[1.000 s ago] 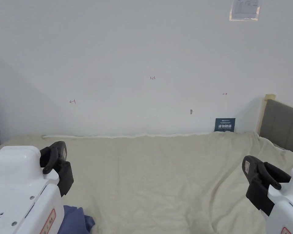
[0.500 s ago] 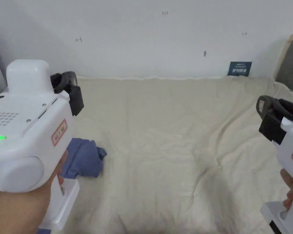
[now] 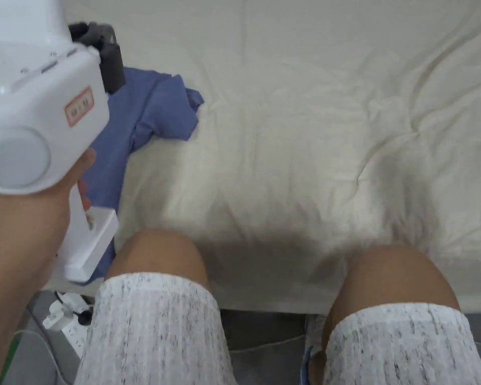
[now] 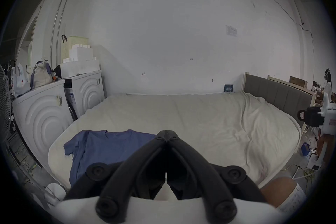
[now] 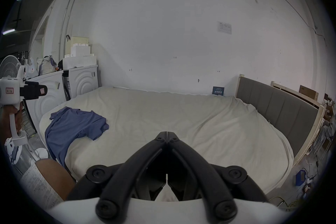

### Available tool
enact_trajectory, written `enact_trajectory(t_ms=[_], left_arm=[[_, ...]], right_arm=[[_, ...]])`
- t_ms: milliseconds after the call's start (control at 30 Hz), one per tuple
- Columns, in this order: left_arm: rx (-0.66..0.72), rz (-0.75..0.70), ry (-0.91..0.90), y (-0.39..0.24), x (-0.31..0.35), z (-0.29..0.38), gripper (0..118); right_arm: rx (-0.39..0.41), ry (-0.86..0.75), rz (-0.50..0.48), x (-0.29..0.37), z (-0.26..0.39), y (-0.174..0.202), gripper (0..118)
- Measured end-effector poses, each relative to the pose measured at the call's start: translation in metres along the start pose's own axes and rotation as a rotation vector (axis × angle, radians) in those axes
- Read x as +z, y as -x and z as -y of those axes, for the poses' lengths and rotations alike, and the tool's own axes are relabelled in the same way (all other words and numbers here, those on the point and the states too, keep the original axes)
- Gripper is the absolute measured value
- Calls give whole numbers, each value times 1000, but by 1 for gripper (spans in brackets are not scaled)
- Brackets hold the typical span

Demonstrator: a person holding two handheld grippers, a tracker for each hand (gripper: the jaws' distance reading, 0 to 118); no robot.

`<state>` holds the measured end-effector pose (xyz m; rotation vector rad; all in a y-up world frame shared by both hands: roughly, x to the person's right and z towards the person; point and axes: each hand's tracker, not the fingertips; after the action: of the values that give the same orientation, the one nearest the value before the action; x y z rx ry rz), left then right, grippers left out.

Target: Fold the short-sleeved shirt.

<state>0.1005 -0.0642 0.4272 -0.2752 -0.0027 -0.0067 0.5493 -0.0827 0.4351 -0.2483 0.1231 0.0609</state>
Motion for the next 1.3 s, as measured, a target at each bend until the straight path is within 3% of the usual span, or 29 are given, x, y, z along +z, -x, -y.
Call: enact_trajectory(t_ms=[267, 600, 867, 1100, 1167, 1300], left_arm=[[-2, -17, 0, 13, -5, -4, 0], [-43, -199, 166, 154, -15, 33, 0], [-72, -115, 552, 244, -133, 95, 0], [-88, -166, 645, 280, -231, 104, 0], [-4, -69, 696, 297, -246, 102, 0], [-70, -71, 774, 303, -272, 94, 0]], right_arm=[[5, -30, -34, -12, -14, 5, 0], [56, -28, -139, -49, -26, 32, 0], [75, 1, -193, -76, -25, 56, 0], [91, 3, -179, -85, -30, 64, 0], [99, 5, -167, -89, -28, 56, 0], [115, 13, -143, -96, -27, 54, 0]])
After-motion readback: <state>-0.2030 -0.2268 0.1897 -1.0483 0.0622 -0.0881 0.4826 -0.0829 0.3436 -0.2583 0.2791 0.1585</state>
